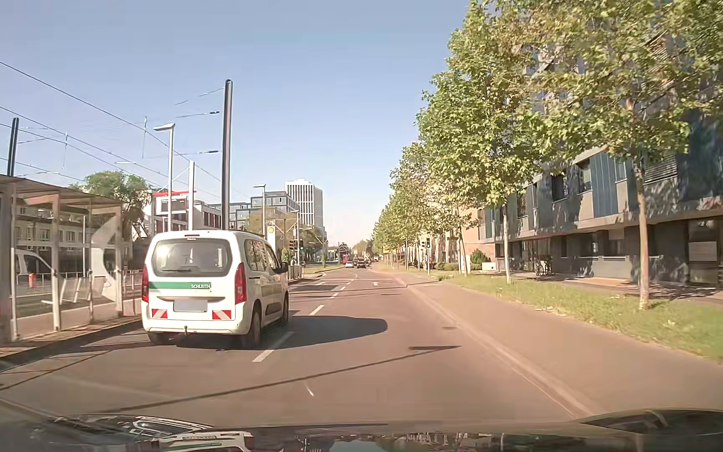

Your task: Follow the waypoints while adhering to traffic rules and regulations

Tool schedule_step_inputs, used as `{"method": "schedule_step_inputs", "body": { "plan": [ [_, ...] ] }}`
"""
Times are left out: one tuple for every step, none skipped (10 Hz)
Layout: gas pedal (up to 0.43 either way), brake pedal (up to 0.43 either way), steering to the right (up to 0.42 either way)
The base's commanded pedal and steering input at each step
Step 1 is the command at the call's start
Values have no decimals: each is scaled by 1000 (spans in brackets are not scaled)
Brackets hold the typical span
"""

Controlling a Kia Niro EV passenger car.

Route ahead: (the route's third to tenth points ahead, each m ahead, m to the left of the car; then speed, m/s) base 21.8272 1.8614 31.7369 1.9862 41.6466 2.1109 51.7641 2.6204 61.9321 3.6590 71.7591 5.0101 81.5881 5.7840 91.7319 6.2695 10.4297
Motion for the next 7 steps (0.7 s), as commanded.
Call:
{"method": "schedule_step_inputs", "body": {
  "plan": [
    [110,0,-3],
    [98,0,-3],
    [98,0,-3],
    [98,0,-4],
    [87,0,-4],
    [87,0,-4],
    [87,0,-5]
  ]
}}
